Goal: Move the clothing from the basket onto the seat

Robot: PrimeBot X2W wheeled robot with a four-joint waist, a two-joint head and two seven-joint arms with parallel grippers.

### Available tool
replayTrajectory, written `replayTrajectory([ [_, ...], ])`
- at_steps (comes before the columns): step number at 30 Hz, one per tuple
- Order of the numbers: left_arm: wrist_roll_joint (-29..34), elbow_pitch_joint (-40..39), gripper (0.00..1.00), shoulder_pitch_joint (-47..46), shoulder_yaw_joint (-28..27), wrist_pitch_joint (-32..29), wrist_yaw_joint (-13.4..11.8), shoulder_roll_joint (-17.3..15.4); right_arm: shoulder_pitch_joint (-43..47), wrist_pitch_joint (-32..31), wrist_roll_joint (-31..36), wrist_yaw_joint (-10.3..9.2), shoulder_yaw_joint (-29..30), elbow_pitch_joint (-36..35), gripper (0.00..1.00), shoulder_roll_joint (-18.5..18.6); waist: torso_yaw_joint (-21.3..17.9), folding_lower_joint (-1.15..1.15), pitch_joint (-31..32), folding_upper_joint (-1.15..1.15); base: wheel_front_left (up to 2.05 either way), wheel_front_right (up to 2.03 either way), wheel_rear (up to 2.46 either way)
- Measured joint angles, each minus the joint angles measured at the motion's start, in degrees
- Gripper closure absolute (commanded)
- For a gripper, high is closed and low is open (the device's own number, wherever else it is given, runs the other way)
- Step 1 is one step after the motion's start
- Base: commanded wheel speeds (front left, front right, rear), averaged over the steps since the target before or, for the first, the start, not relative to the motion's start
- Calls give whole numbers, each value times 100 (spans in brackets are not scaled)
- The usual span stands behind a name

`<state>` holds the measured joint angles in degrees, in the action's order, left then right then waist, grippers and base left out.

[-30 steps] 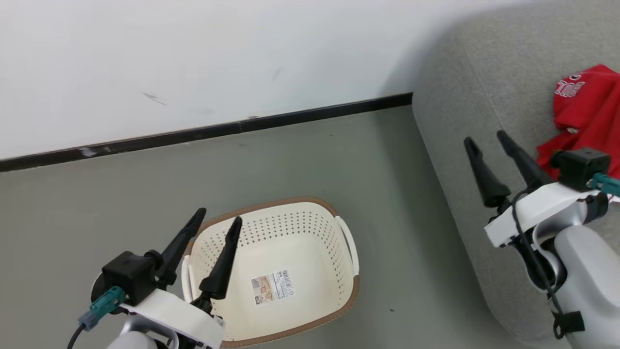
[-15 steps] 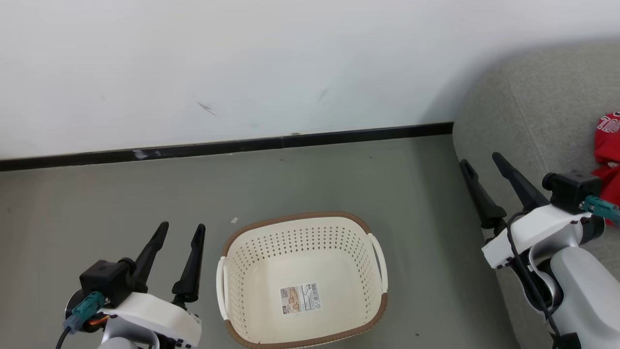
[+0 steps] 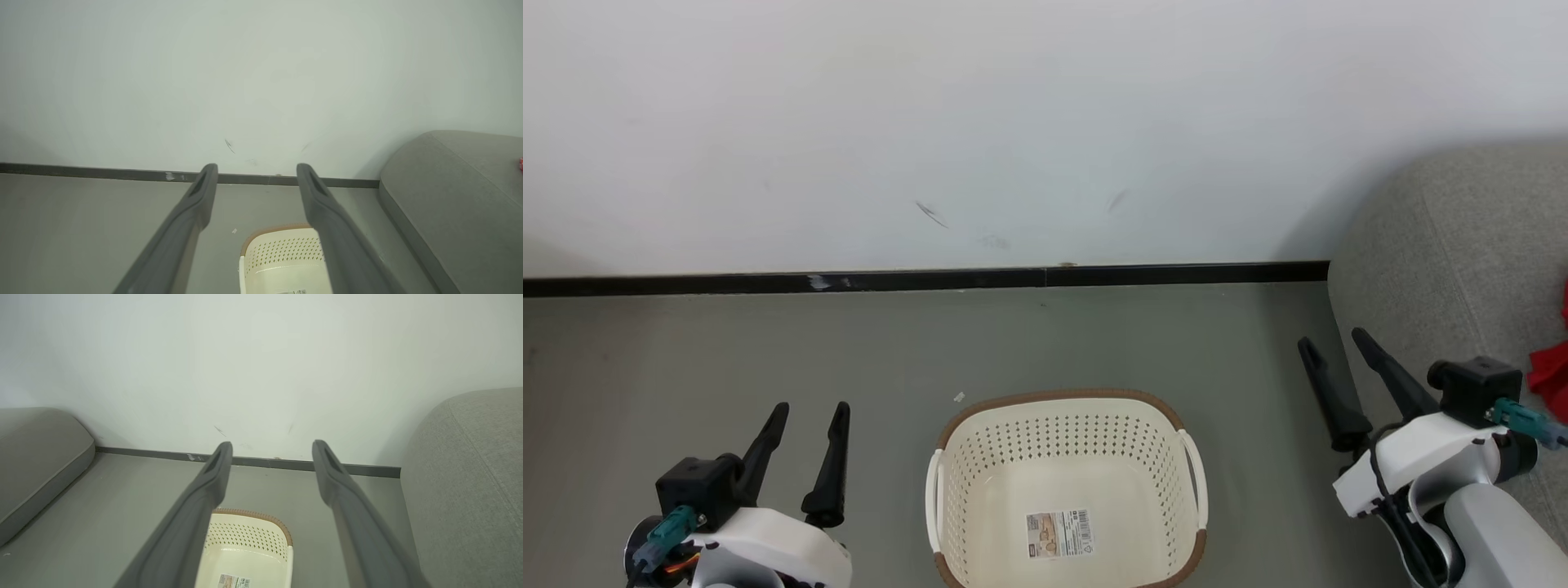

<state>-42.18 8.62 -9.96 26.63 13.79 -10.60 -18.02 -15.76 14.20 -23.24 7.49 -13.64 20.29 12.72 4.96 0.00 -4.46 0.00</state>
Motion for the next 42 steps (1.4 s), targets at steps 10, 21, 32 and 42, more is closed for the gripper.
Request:
replayTrajectory([
  [10,0,413,0,136,-65,42,0,143,522,0,240,0,188,0,0,-207,186,0,311,0,0,0,0],
  [21,97,648,0,248,-224,42,13,147,747,0,377,0,208,-60,0,-381,169,0,497,0,0,0,0],
  [32,227,706,0,248,-397,42,13,176,865,0,472,0,233,-124,0,-463,94,0,522,0,0,0,0],
  [42,364,744,0,248,-469,42,18,218,870,0,530,0,292,-176,0,-490,108,0,512,0,0,0,0],
])
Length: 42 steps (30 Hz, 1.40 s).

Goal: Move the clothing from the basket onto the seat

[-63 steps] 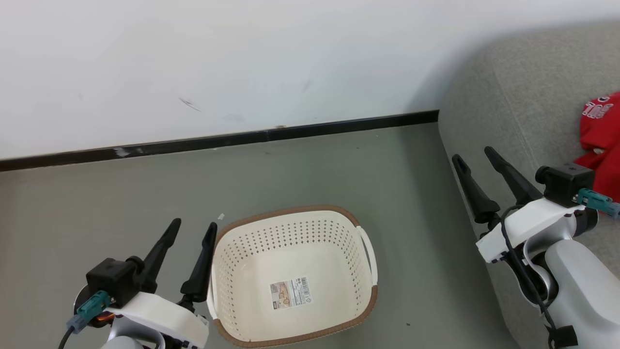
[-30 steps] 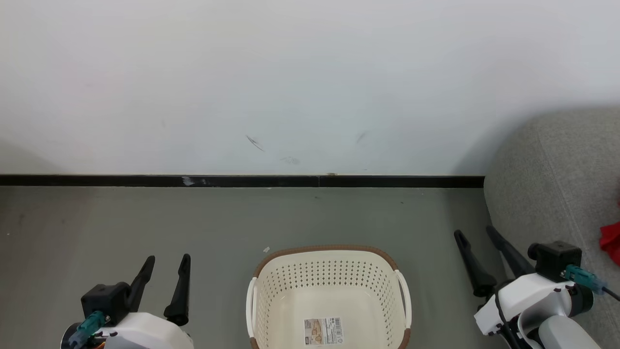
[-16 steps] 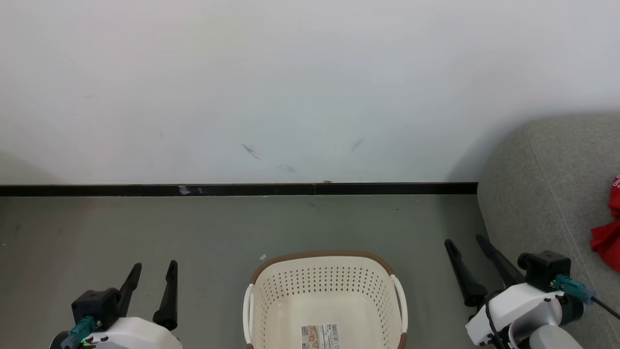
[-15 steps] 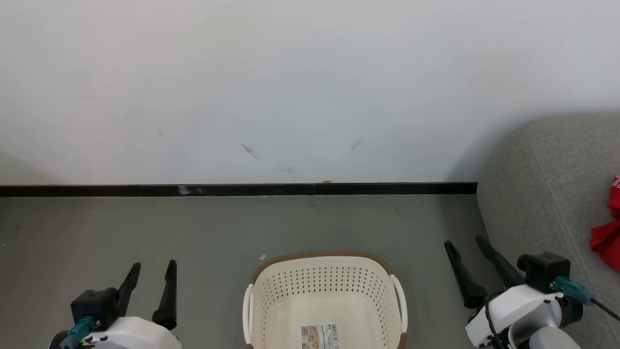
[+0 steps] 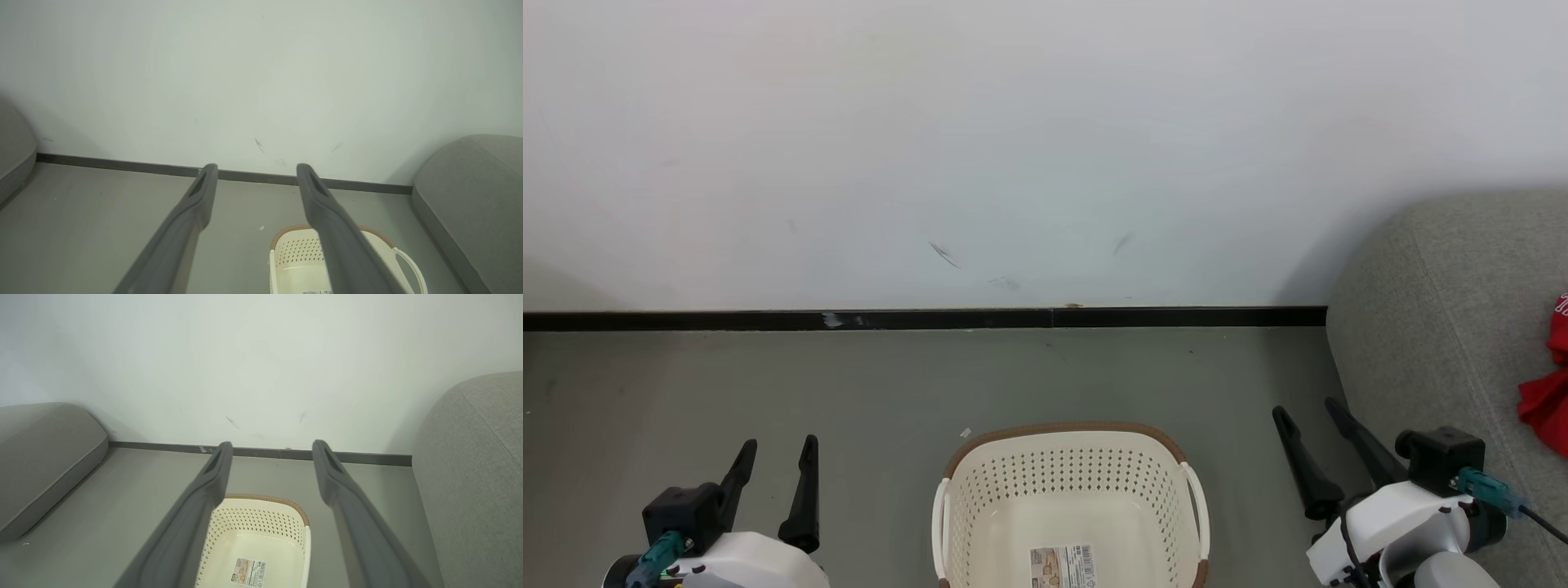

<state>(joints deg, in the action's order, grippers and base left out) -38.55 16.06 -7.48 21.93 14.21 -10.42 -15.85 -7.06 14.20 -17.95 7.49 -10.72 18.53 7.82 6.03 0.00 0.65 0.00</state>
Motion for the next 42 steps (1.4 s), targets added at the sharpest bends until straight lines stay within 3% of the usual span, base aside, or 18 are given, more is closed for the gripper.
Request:
replayTrajectory([
  [1,10,-1,0,0,-3,0,3,7,2,0,9,0,3,-5,0,-3,4,0,0,0,0,0,0],
  [2,22,0,100,0,-3,0,9,11,3,0,15,0,5,-9,100,-9,7,0,1,0,0,0,0],
  [9,-11,310,100,298,152,-10,5,344,365,-10,-21,0,-83,336,100,-178,6,0,0,0,0,0,0],
  [28,-943,286,100,326,-268,-342,260,508,396,-291,-1346,0,242,211,100,-233,-44,3,-6,0,0,0,0],
  [42,-1704,193,100,326,-671,-620,517,648,396,-599,-2368,0,469,76,100,-272,-174,67,23,0,0,0,0],
])
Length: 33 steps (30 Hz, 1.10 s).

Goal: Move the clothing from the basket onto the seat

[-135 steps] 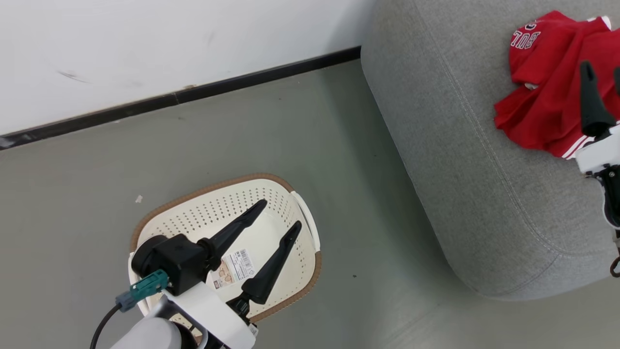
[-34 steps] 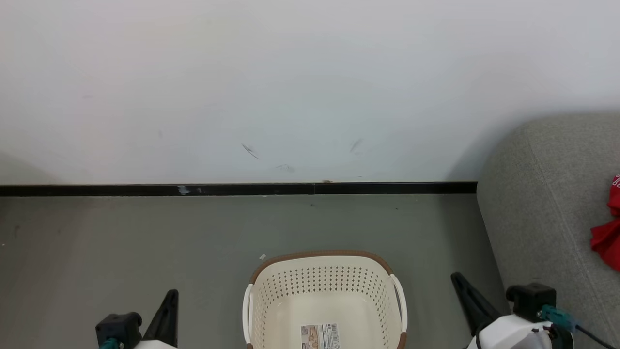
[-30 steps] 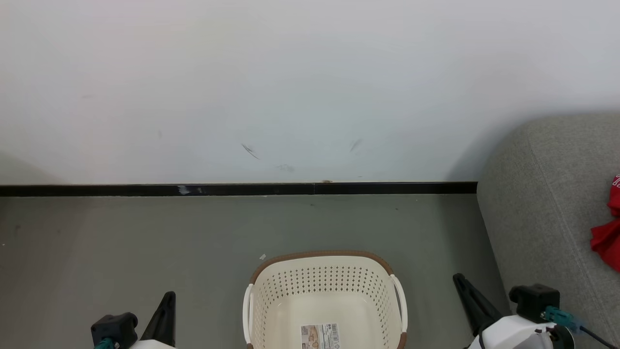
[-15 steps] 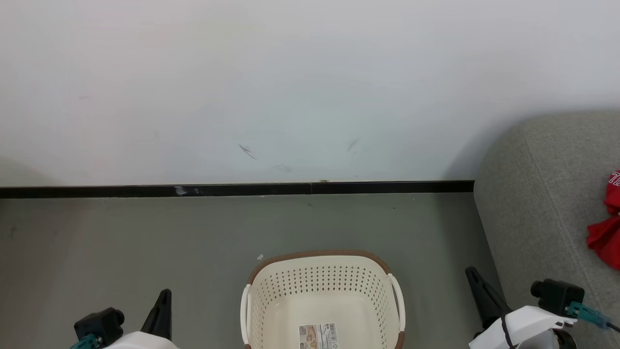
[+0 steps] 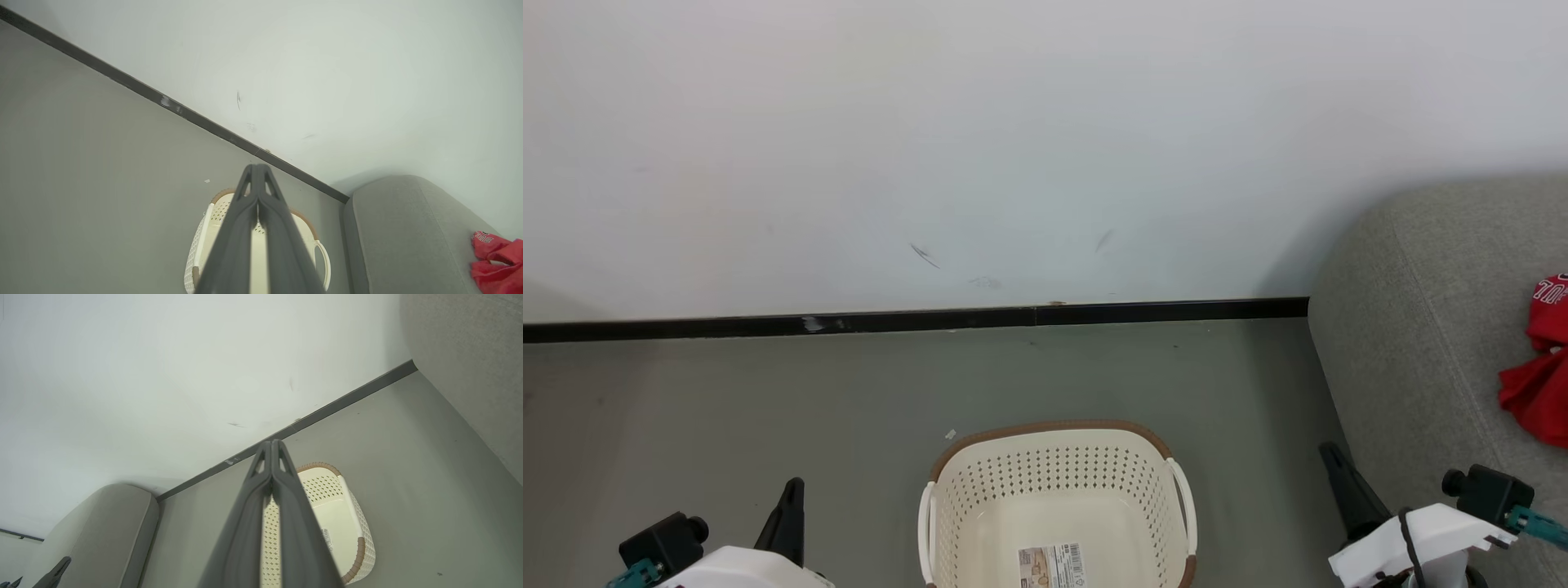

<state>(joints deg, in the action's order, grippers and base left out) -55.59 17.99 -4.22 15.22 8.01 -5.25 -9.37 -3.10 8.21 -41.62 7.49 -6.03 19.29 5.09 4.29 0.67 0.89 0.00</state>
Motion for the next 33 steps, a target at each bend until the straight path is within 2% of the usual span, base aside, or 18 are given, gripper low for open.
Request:
replayTrajectory([
  [6,-332,-32,100,1,-160,-99,97,46,0,-125,-445,0,127,-34,100,-31,-51,25,26,0,0,0,0],
  [14,-827,-66,100,1,-404,-300,249,134,1,-304,-1111,0,301,-83,100,-68,-109,32,45,0,0,0,0],
  [29,-1658,-99,100,2,-810,-581,543,269,0,-628,-2226,0,563,-167,100,-104,-200,-38,-14,0,0,0,0],
  [33,-1851,-107,100,2,-918,-662,600,324,-1,-700,-2525,0,645,-180,100,-122,-225,-50,-36,0,0,0,0],
])
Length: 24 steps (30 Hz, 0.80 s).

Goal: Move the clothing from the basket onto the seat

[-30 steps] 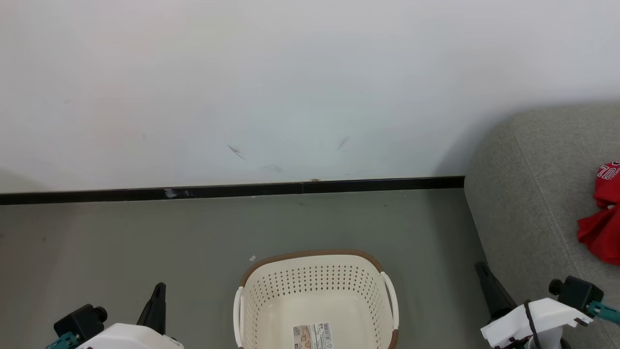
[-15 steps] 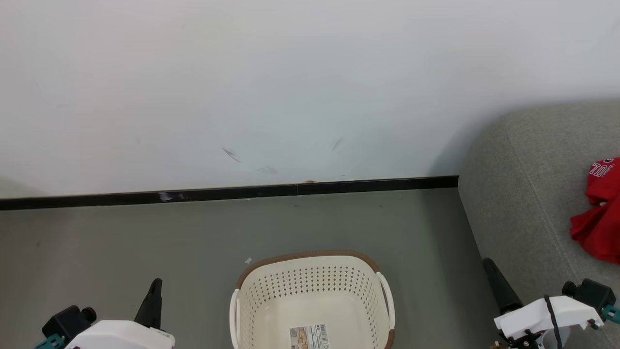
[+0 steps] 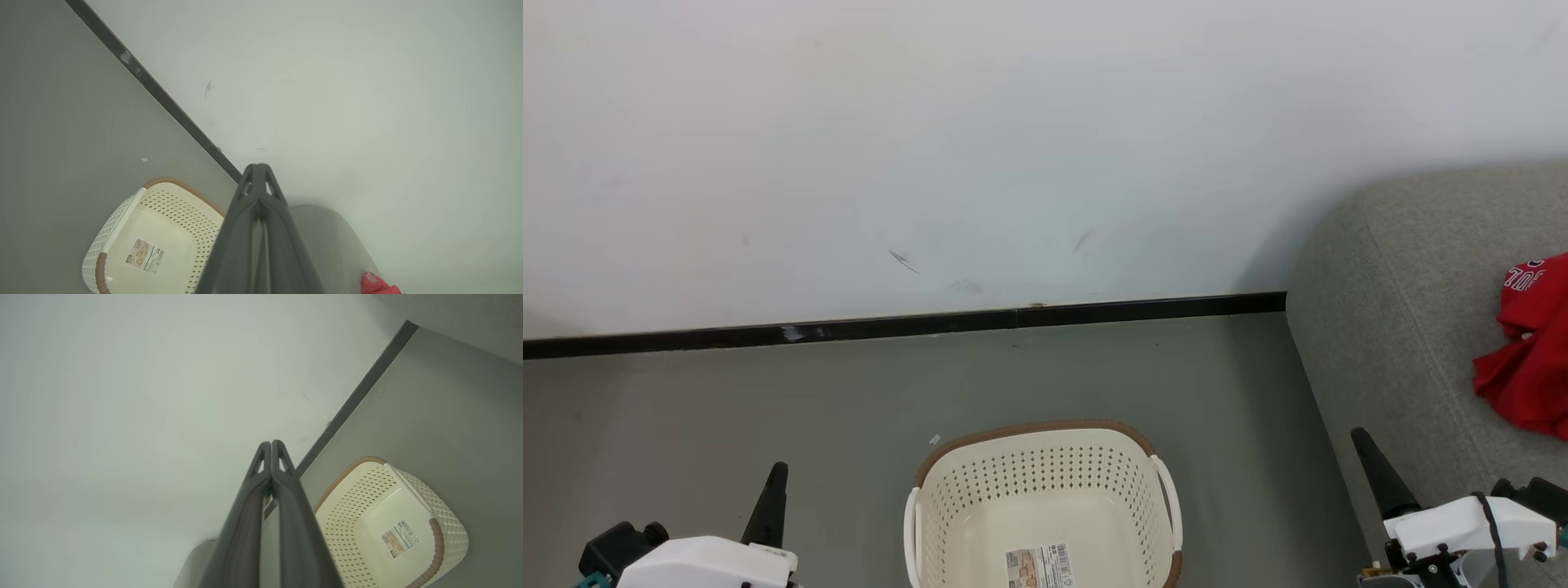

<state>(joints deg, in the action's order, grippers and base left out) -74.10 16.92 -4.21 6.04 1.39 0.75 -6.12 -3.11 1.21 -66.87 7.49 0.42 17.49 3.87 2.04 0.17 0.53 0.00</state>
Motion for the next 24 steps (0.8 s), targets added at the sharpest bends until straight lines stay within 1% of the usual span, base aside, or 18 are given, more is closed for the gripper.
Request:
replayTrajectory([
  [6,-328,-14,100,-1,-163,-130,100,58,-4,-122,-444,0,107,-24,100,-16,-37,-9,-25,0,0,0,0],
  [22,-1214,-54,100,-1,-594,-441,400,227,-8,-426,-1641,0,422,-102,100,-55,-135,-13,-55,0,0,0,0],
  [24,-1260,-59,100,-1,-622,-445,403,233,-8,-434,-1719,0,436,-110,100,-58,-141,-13,-56,0,0,0,0],
])
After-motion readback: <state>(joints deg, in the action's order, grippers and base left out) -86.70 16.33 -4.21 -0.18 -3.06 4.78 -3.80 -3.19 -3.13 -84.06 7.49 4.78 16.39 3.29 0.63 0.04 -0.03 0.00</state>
